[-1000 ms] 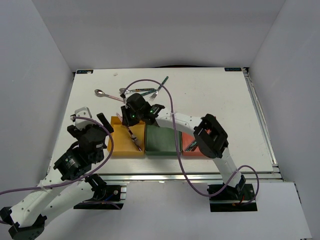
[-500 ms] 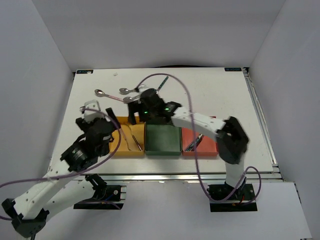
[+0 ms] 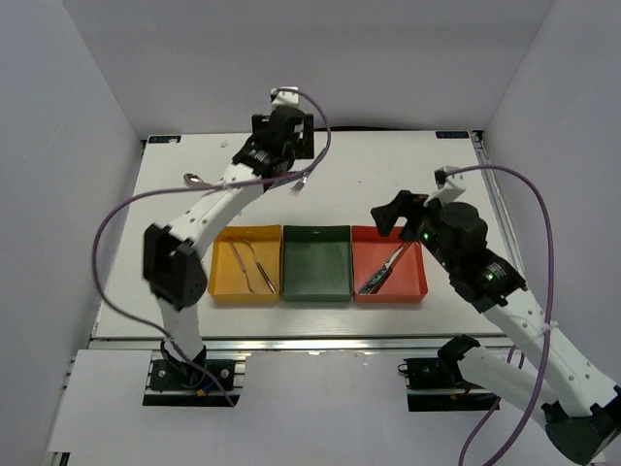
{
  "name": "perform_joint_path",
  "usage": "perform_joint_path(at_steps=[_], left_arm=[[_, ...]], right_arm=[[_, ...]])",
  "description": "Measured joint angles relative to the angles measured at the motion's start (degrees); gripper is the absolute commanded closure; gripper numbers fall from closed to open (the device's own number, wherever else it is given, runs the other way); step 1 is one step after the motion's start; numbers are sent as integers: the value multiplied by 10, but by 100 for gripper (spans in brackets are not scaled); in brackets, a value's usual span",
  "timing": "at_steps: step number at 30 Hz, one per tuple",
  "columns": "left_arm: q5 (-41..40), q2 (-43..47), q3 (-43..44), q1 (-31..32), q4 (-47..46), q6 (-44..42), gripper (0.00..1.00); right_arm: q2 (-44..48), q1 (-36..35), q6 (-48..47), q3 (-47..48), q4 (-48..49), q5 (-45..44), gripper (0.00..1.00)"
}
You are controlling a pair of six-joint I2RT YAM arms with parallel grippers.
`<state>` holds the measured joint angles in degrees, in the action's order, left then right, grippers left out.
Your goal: Sort the eating utensils into containers
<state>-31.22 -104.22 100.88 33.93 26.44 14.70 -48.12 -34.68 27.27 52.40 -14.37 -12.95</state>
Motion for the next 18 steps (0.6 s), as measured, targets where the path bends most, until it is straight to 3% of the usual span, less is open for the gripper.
perform_joint_path(at_steps=[5, 12, 18], left_arm=[[87, -233, 214, -46, -13, -63, 2], [187, -403, 273, -64, -58, -119, 2], [228, -481, 315, -68, -87, -128, 2]], right_arm=[[57, 1, -7, -57, -61, 14, 11], [110, 0, -18, -88, -125, 28, 11], [130, 0, -25, -101, -150, 41, 11]])
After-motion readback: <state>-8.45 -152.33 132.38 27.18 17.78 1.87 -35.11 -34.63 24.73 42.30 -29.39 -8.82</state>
